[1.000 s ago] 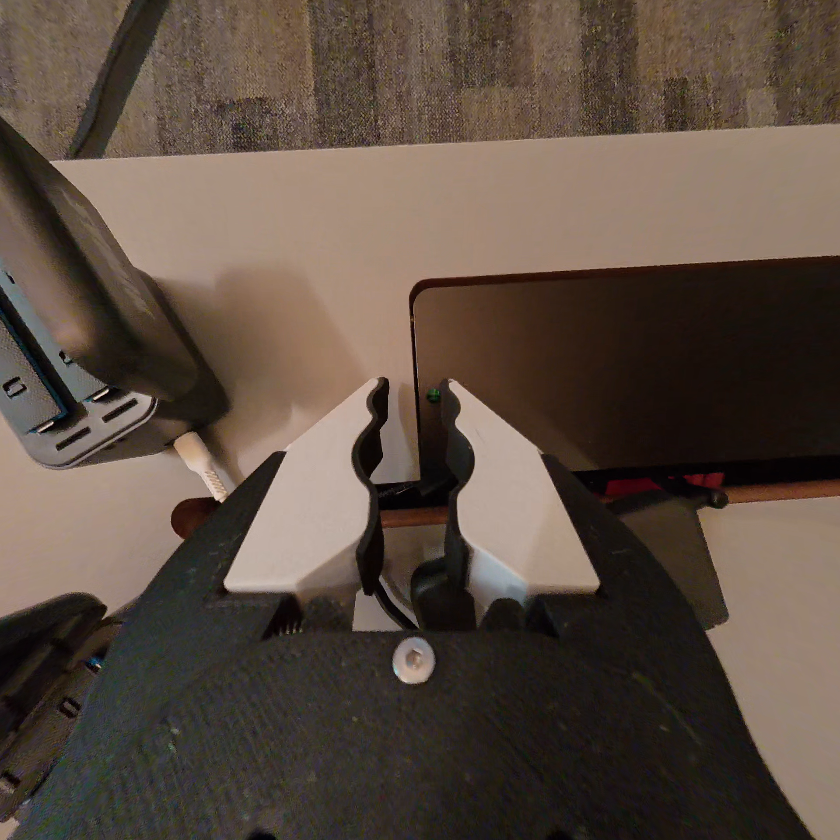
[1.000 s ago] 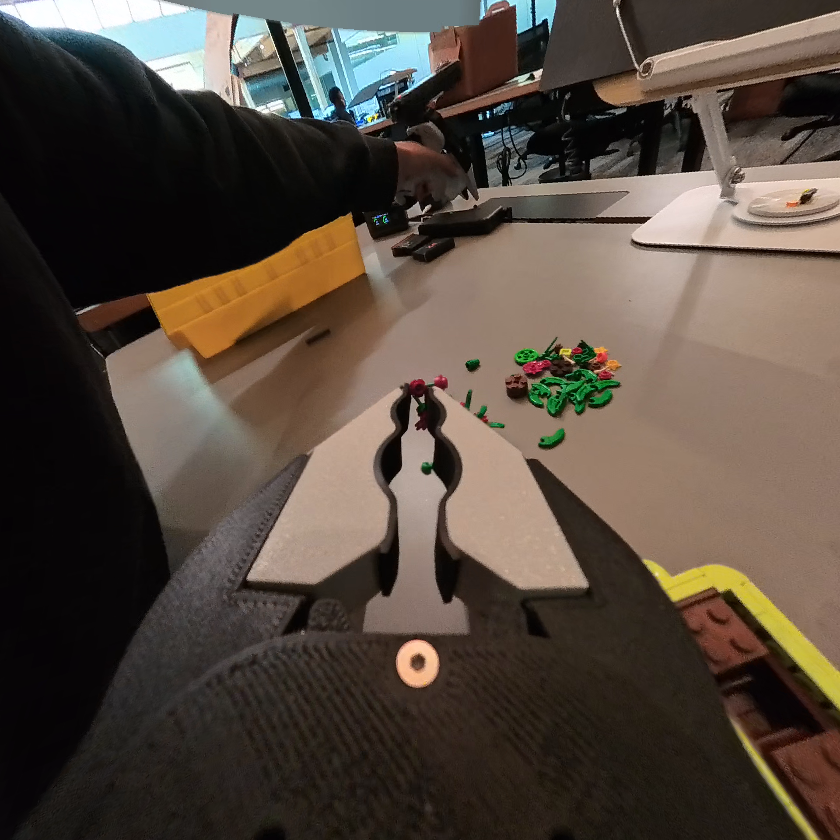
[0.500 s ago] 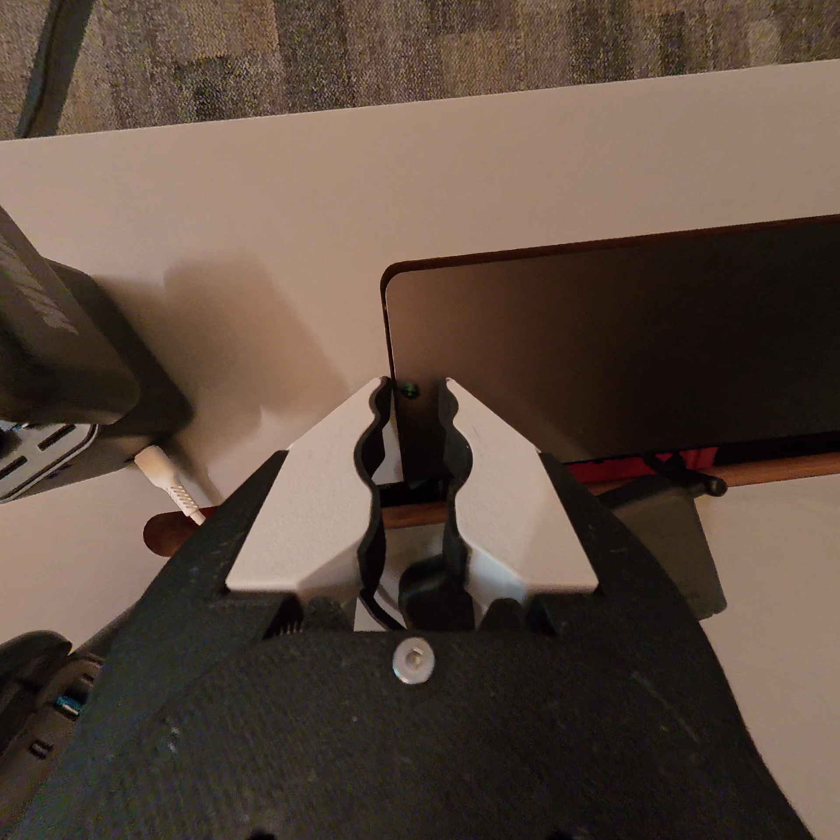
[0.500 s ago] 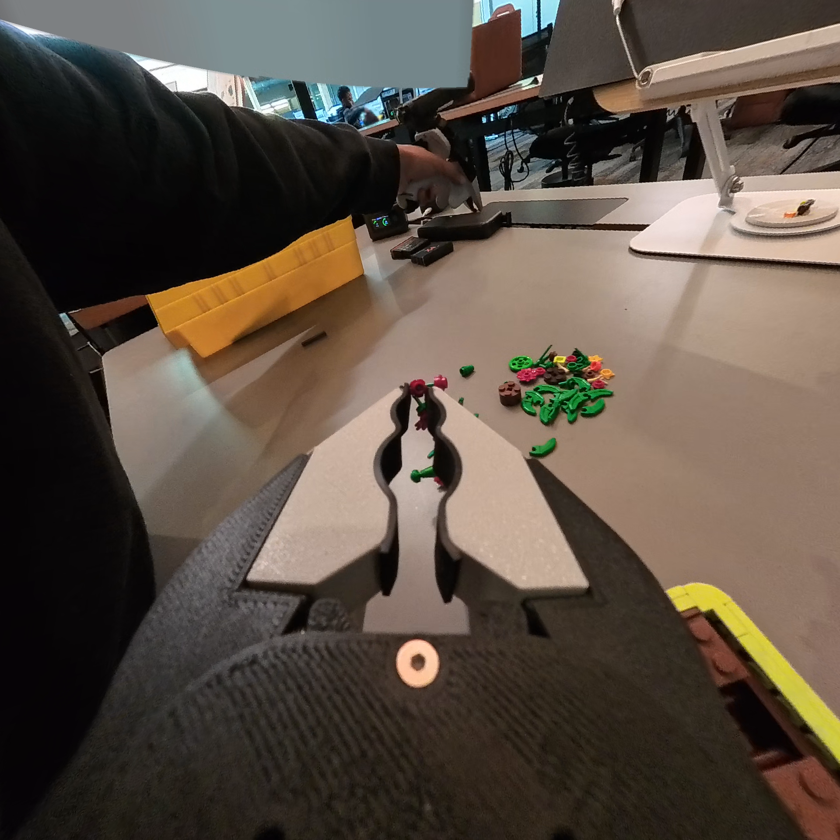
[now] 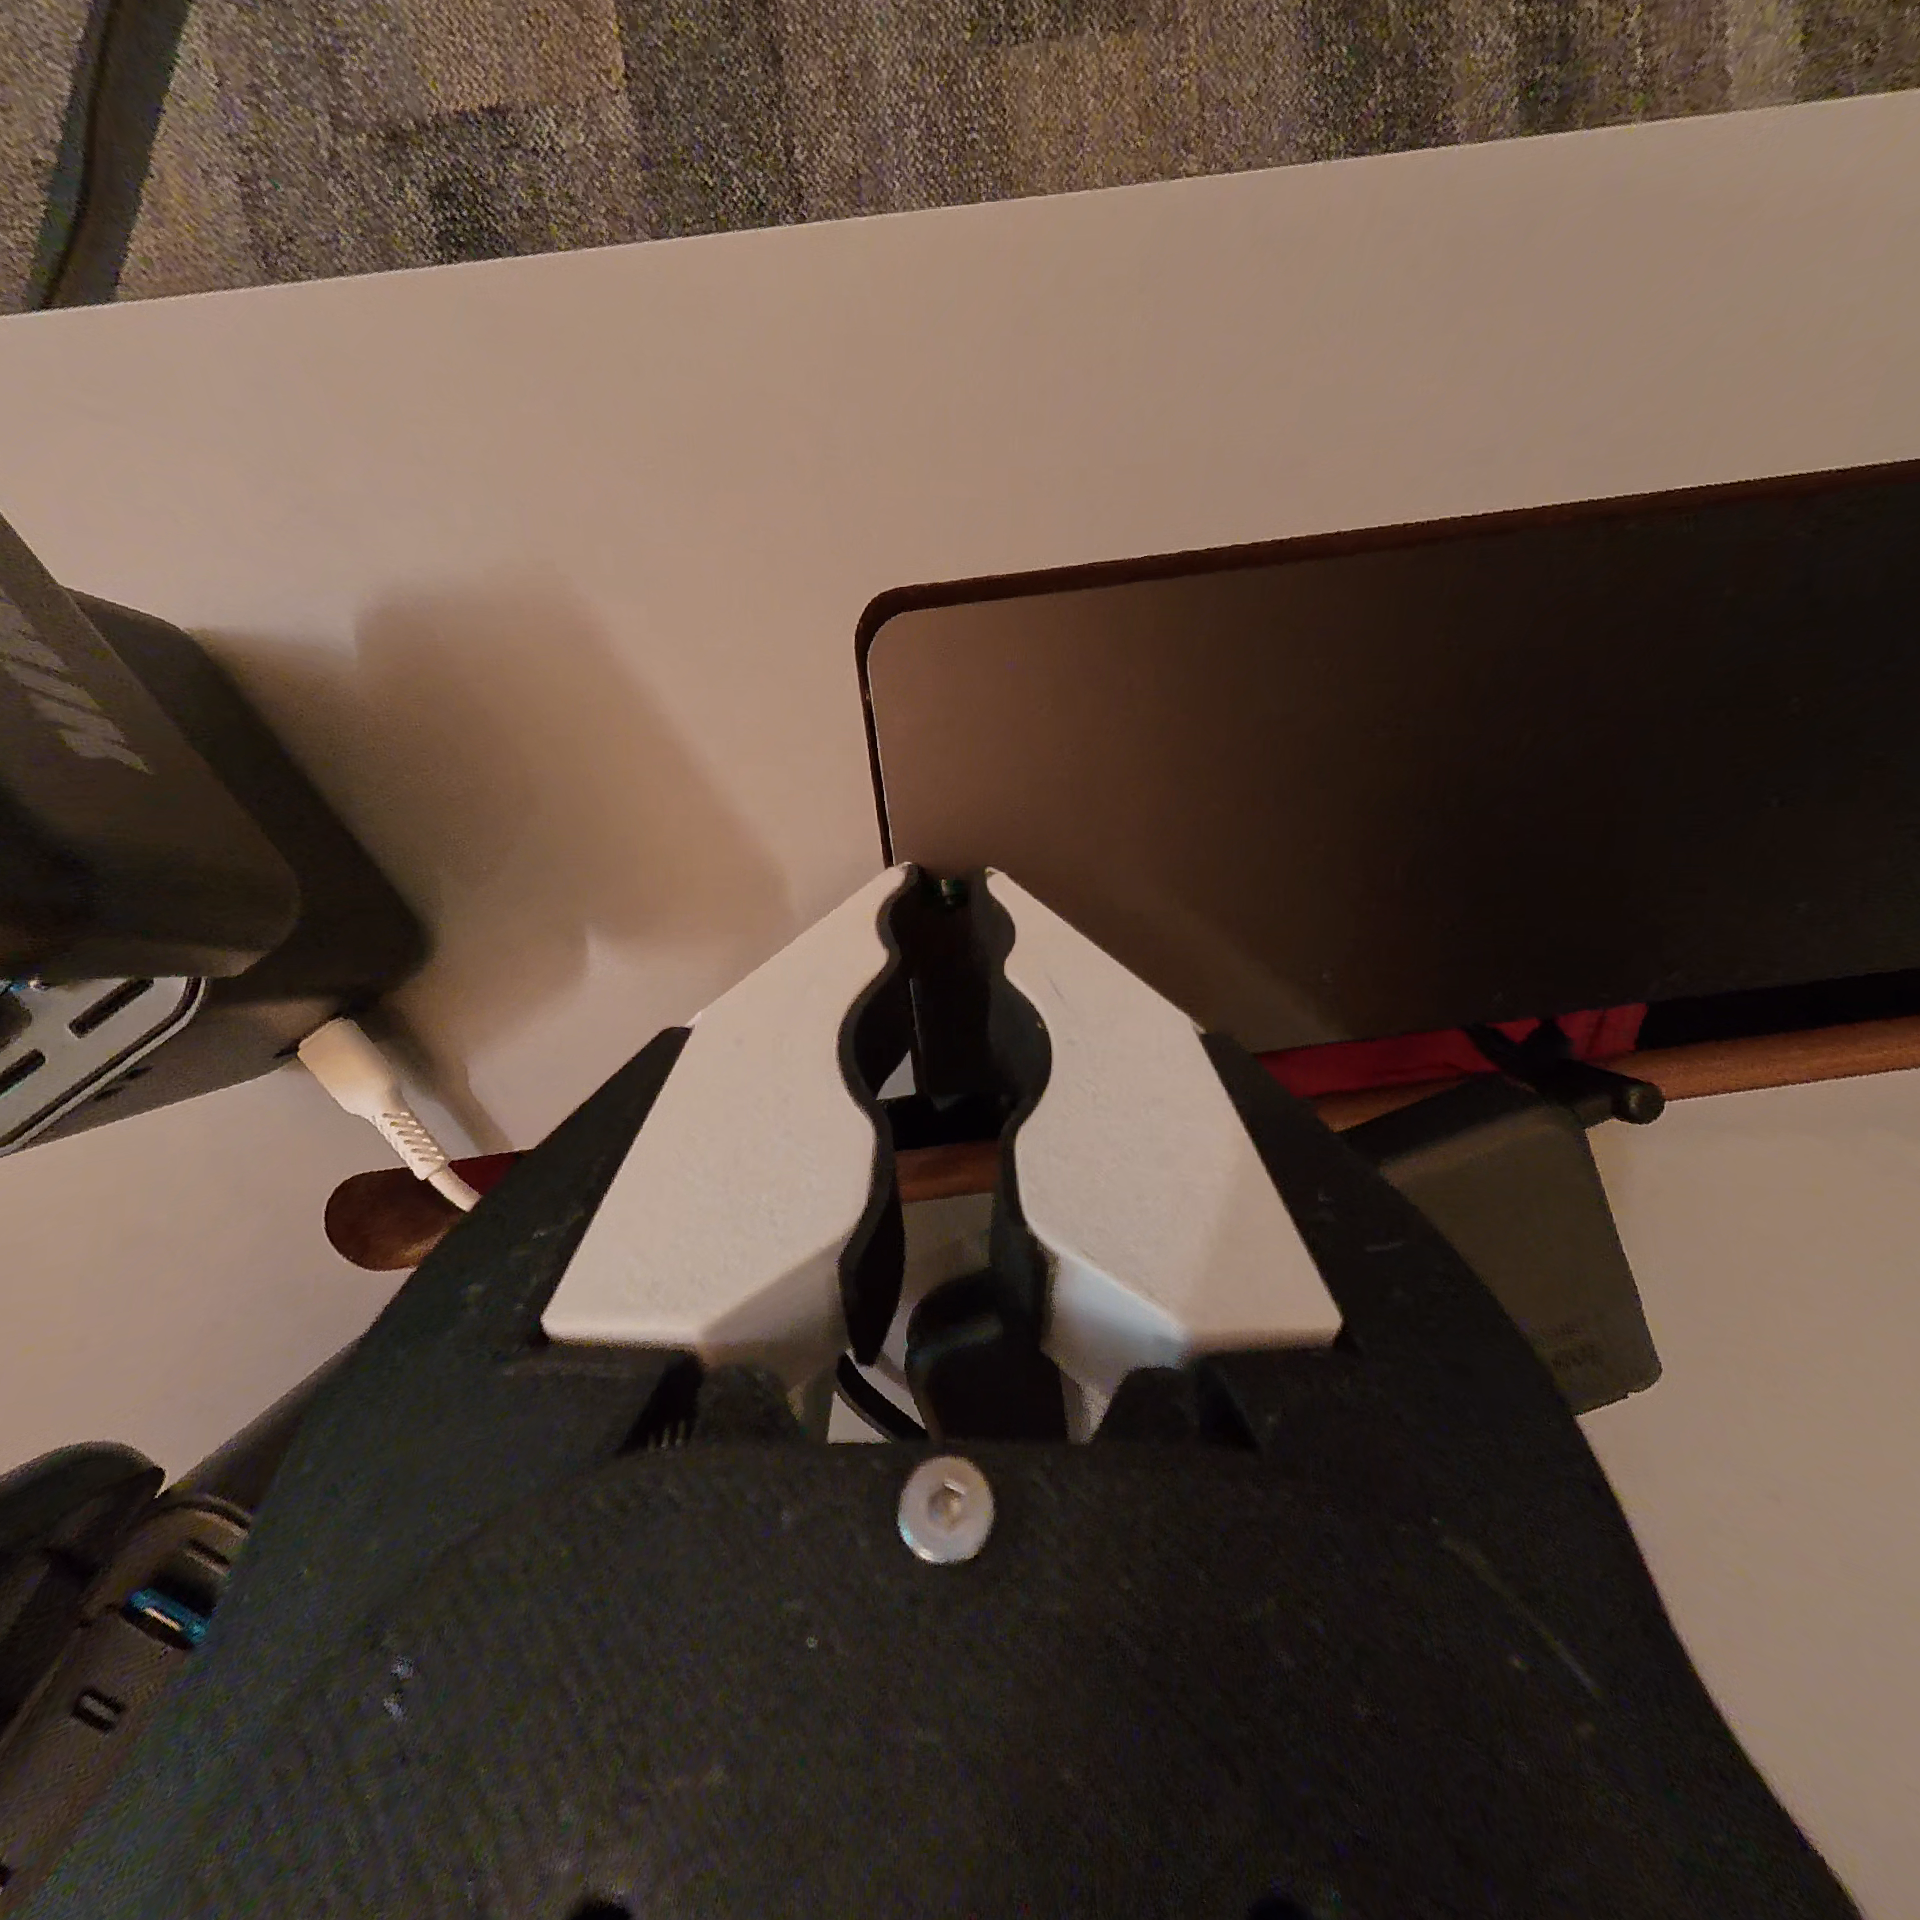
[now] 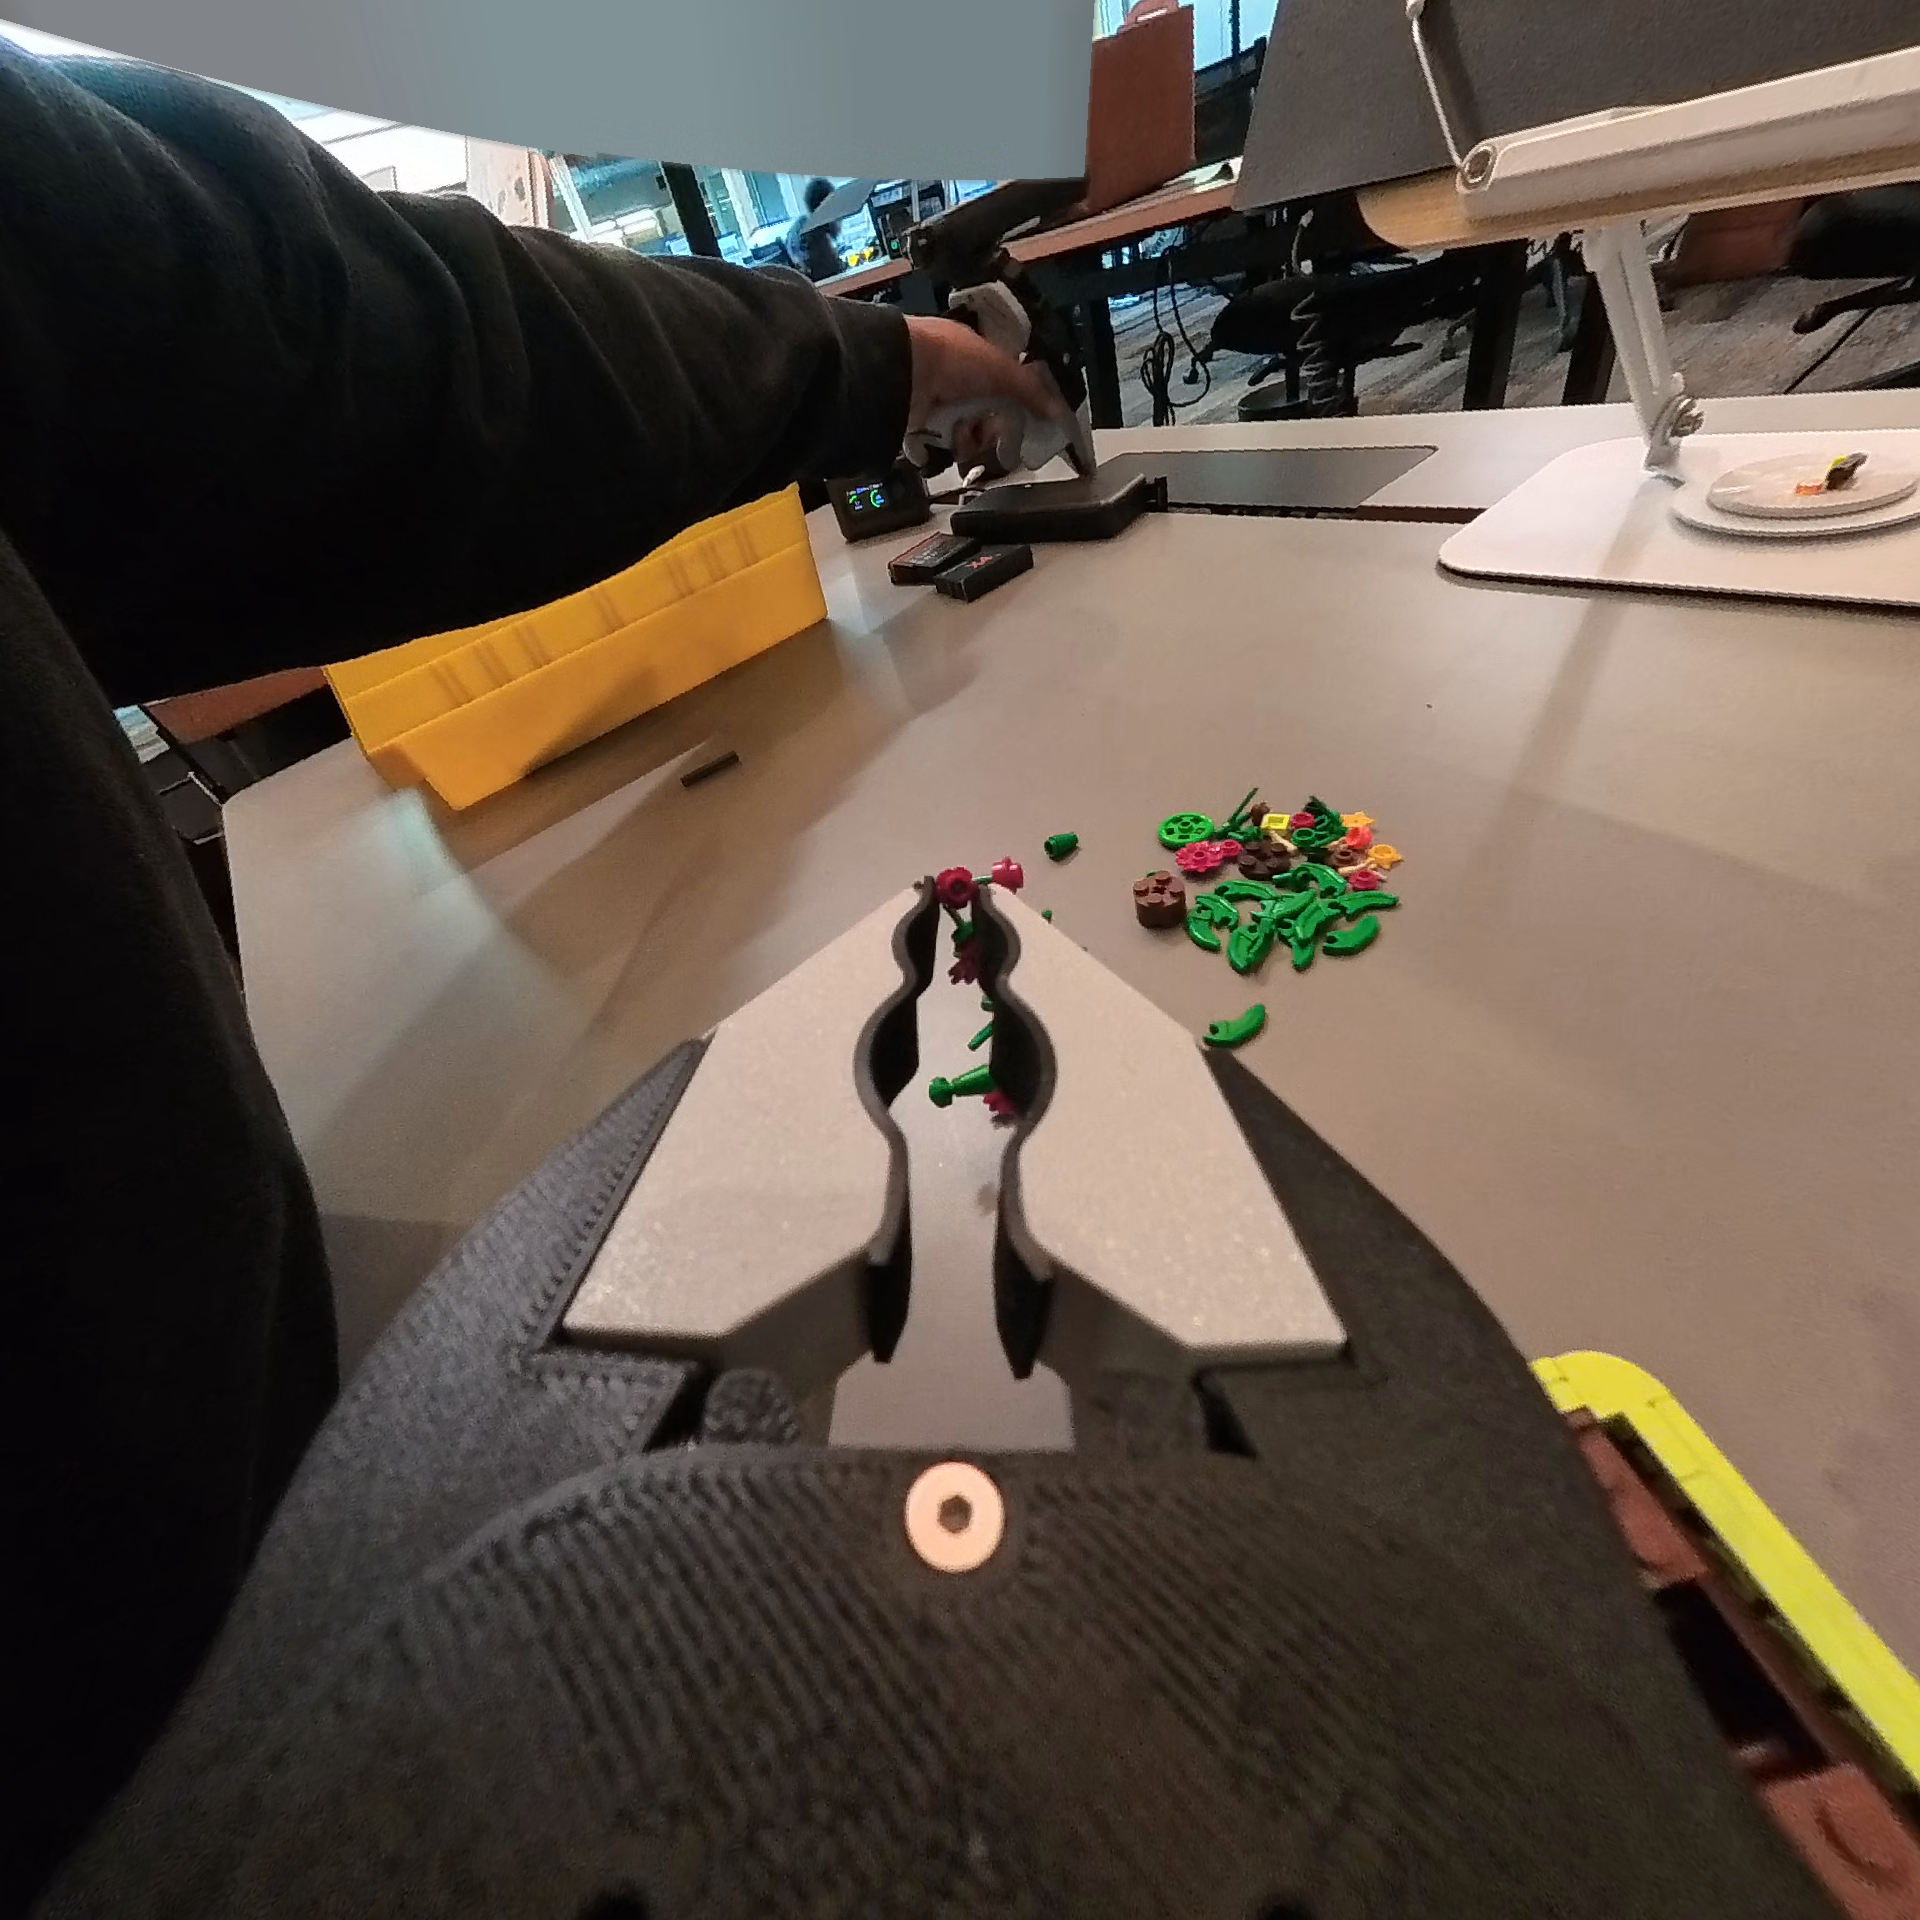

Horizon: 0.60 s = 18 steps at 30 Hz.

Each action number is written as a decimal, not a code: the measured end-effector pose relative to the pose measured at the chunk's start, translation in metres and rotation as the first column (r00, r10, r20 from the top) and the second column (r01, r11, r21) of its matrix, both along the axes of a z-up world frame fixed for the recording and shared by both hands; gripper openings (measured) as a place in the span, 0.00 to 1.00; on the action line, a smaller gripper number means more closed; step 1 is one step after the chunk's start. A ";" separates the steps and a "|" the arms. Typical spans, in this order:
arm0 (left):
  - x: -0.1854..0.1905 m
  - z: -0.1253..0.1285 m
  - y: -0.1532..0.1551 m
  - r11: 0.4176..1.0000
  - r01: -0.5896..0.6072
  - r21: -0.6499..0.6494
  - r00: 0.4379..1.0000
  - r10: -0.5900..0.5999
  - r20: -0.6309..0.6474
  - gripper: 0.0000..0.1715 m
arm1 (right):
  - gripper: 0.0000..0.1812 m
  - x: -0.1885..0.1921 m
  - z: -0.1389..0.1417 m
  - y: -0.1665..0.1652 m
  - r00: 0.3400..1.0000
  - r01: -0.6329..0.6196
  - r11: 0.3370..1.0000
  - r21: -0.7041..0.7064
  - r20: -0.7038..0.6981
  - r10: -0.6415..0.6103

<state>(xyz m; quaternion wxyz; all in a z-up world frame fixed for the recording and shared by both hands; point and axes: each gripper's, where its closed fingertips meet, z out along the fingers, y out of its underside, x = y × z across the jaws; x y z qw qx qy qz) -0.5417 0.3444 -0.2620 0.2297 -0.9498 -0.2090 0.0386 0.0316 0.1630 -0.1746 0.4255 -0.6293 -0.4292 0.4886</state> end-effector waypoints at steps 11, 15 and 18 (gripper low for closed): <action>0.063 0.054 -0.003 0.982 0.183 0.048 0.979 -0.178 -0.099 0.02 | 0.02 0.009 0.010 -0.003 1.000 0.004 1.000 0.031 -0.030 -0.003; 0.141 0.108 -0.022 0.935 0.315 0.164 0.924 -0.263 -0.277 0.03 | 0.02 0.025 0.019 -0.011 0.998 0.025 0.997 0.068 -0.054 -0.021; 0.217 0.138 -0.051 0.872 0.415 0.259 0.876 -0.307 -0.371 0.02 | 0.02 0.037 0.023 -0.019 0.996 0.023 0.998 0.053 -0.083 -0.018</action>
